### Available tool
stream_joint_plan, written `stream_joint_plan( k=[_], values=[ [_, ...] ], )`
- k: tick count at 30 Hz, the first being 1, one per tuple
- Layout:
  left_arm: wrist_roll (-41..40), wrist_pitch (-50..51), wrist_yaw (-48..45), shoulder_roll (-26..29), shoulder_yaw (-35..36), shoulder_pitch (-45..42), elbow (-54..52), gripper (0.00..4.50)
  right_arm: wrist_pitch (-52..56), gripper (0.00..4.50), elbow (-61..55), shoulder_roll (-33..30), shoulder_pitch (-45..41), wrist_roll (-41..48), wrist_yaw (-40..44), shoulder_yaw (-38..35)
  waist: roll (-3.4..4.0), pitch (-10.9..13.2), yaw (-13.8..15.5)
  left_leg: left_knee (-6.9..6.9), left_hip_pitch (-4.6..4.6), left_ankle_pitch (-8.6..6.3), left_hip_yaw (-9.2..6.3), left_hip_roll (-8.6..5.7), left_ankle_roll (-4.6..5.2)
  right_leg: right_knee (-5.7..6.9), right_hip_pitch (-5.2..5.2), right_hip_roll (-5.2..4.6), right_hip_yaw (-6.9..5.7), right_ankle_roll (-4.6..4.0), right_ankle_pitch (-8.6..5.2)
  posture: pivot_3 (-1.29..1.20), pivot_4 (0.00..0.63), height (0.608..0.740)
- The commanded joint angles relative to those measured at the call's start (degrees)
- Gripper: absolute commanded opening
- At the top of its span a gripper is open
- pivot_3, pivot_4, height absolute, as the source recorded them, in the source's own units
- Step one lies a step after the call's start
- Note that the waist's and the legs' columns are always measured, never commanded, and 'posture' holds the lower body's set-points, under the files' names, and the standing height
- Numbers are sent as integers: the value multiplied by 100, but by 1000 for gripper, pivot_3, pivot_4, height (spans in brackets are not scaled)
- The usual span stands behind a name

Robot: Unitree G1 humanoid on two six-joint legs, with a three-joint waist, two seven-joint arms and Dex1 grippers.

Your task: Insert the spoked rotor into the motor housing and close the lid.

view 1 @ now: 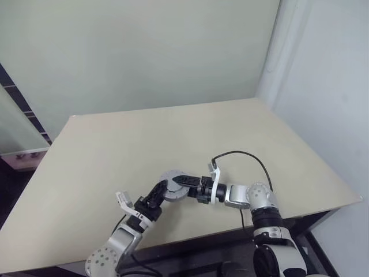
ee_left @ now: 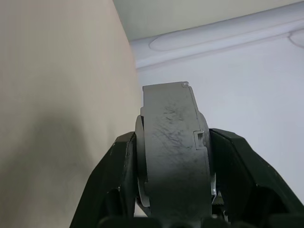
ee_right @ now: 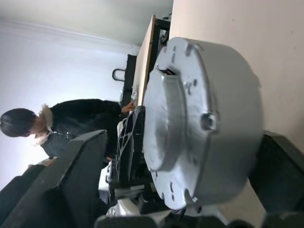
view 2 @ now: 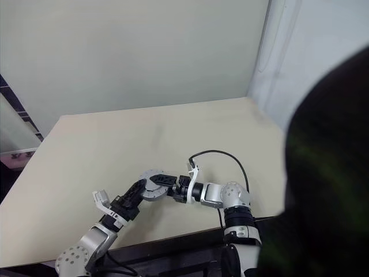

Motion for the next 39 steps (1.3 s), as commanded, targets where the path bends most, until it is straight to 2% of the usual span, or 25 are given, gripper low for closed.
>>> stream_joint_plan(
  k=[1,6,11,15,19,25,31,39],
  values=[
    [-124,-225,-114,-47,35,-145,-143,1964,-213,4500,-42,115,-228,118,-139,-107,0,0,-1,0,0,0,0,0,0,0,0,0,1,0,0,0,0,740],
    [-88,-568,-177,-57,117,-252,-150,1956,-556,4500,-110,57,-182,26,-51,61,0,0,-1,0,0,0,0,0,0,0,0,1,1,0,0,0,0,740],
    [101,-1081,-233,76,269,-419,-109,1956,-1552,4500,-368,-71,5,-408,186,581,0,0,0,2,0,0,0,0,0,1,0,1,1,0,0,0,0,740],
    [984,-1877,-347,393,217,-597,26,1955,-2923,4500,-573,-304,175,-1221,454,1319,-2,-1,0,3,-1,1,0,-1,-1,0,0,1,1,0,1,0,0,740],
    [2216,-3026,-353,733,122,-946,441,1947,-4159,4500,-777,-655,303,-2016,850,2140,-4,-2,5,5,0,2,0,-4,-4,0,-1,0,3,-1,2,0,0,740],
    [3297,-3852,-413,1064,-75,-1321,1140,1945,-5595,4500,-818,-1020,362,-2906,1168,2937,-8,-3,60,6,-1,13,0,-8,-23,-1,0,-4,5,-1,3,0,0,740],
    [3806,-4280,-278,1131,-37,-1537,1667,1943,-6087,4500,-796,-1094,422,-3213,1279,3188,-18,-5,67,7,-1,12,-1,-9,-21,-1,0,-8,5,-2,5,0,0,740],
    [4172,-4691,23,1181,131,-1632,2222,1942,-6097,4500,-887,-1205,546,-3357,1357,3330,-26,-9,77,15,1,3,-3,-9,-5,5,0,-9,4,-8,12,0,0,740]
  ],
)
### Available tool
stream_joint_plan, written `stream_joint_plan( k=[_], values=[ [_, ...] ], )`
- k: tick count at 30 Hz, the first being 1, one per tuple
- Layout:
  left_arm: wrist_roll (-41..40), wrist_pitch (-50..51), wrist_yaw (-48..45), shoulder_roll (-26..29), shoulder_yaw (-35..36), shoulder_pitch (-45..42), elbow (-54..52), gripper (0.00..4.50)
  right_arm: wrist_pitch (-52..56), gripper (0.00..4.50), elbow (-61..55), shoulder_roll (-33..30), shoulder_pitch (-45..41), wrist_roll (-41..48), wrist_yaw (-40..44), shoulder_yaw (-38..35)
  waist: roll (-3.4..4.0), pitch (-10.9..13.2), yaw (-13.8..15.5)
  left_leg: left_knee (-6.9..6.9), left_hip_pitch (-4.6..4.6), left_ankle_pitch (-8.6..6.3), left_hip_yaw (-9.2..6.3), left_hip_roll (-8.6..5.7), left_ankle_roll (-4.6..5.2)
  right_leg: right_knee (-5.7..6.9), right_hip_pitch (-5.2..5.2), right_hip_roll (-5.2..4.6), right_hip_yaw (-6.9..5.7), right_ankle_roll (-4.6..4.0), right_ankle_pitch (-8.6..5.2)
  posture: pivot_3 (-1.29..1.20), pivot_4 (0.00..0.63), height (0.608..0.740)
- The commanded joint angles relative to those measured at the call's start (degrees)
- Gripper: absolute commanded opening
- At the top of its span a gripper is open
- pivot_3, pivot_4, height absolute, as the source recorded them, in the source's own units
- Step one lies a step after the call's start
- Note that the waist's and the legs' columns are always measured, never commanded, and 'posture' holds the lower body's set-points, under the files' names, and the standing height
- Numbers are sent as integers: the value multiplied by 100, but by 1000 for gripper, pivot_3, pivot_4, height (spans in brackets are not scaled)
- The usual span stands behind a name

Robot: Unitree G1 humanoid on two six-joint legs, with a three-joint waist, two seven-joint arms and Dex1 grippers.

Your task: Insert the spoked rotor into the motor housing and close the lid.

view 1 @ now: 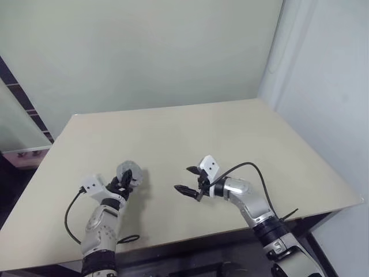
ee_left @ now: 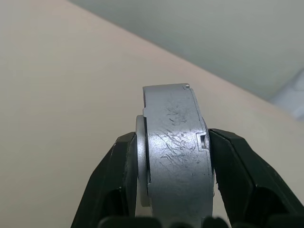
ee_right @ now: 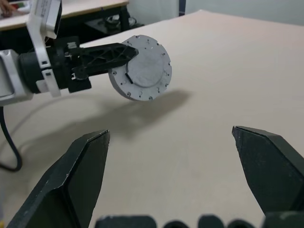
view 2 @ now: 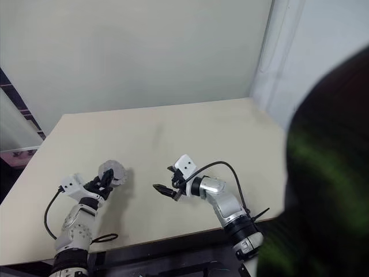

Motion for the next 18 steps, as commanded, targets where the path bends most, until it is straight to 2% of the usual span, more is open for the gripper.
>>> stream_joint_plan(
  k=[1,12,18],
  values=[
    [82,-383,102,133,154,-261,-56,1942,-103,4500,-313,-8,-39,-37,46,-8,-4,-2,4,1,0,0,0,0,0,1,0,0,0,0,1,0,0,740],
    [454,-481,445,298,110,-238,375,1939,-104,4500,-196,17,-101,-129,96,31,-14,-9,1,14,5,1,0,0,-1,3,9,1,-1,1,15,0,0,740],
    [663,-437,784,406,121,-131,410,3922,-125,4500,-174,25,-90,-193,86,48,-17,-11,1,15,14,4,-1,1,-4,13,12,3,-3,-4,21,0,0,740]
  ],
)
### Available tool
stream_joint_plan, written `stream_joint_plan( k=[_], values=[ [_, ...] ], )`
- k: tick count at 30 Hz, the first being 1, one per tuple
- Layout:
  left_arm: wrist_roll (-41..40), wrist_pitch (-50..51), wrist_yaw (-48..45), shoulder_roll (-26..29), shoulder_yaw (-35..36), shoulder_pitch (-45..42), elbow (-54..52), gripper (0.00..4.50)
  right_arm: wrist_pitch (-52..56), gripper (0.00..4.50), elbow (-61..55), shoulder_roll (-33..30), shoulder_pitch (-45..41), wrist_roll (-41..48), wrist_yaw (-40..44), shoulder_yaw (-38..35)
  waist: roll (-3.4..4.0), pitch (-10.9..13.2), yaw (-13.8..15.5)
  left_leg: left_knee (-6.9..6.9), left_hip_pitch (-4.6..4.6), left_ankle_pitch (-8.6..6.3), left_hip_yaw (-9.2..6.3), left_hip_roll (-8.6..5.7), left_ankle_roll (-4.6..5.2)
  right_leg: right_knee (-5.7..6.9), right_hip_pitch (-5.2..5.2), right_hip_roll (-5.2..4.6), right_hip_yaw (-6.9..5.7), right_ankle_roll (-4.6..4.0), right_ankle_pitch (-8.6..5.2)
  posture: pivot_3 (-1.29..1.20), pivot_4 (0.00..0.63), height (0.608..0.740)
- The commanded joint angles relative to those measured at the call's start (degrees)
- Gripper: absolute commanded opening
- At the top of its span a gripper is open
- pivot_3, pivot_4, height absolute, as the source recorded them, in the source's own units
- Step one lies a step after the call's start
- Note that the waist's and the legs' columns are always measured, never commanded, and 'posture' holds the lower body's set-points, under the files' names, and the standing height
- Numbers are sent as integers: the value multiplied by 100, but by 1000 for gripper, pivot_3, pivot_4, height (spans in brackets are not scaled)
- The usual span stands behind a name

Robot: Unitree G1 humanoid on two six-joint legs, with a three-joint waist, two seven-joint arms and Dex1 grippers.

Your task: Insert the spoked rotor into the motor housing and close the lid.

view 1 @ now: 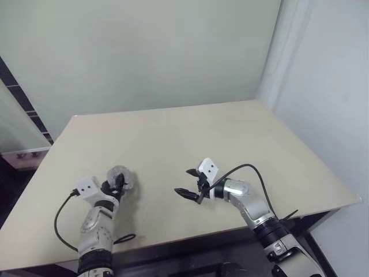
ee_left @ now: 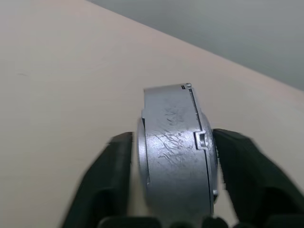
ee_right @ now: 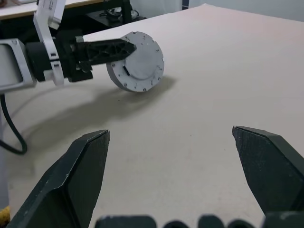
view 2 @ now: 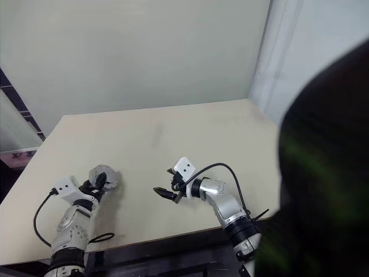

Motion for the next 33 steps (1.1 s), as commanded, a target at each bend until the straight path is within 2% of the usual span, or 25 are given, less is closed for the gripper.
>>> stream_joint_plan(
  k=[1,2,6,11,16,22,26,33],
  values=[
    [128,-67,223,125,94,-4,-104,4289,-129,4500,-175,31,-112,-41,15,4,0,0,5,1,1,1,-1,0,-1,1,2,0,0,0,0,0,0,740],
    [140,-76,266,134,116,27,-134,4447,-133,4500,-178,30,-103,-51,16,5,0,0,11,4,2,1,-1,0,-1,1,4,0,-1,-1,1,0,0,740],
    [242,-137,305,229,96,313,-459,4447,-124,4500,-206,4,-65,-73,-12,-7,-1,0,14,13,5,0,-2,-1,-1,0,14,-2,-2,2,3,0,0,740],
    [233,-103,-20,341,-43,881,-1454,4447,10,4500,-282,-63,-26,-25,-147,-193,-1,-1,15,13,7,0,-2,0,-1,0,15,-3,-2,3,3,0,0,740],
    [160,-25,-1089,588,-681,1496,-2861,4447,430,4500,-564,-275,28,140,-339,-571,2,1,90,17,7,0,2,0,-1,1,19,-3,-2,2,2,0,0,740],
    [-327,959,-1916,863,-1521,1984,-4360,4447,1199,4500,-1315,-783,426,234,-428,-866,3,2,111,18,8,-1,6,-1,1,-7,29,-2,1,3,0,0,0,740],
    [-398,1350,-2032,927,-1752,2035,-4646,4447,1495,4500,-1763,-1019,719,260,-565,-1012,5,3,104,15,5,-2,11,8,4,-5,29,6,1,2,-1,0,0,740],
    [-294,1352,-2101,855,-1783,1896,-4409,4447,1706,4500,-2069,-1240,962,352,-682,-1252,8,5,81,20,10,-1,23,34,4,0,36,31,5,-8,-7,0,0,740]
  ],
)
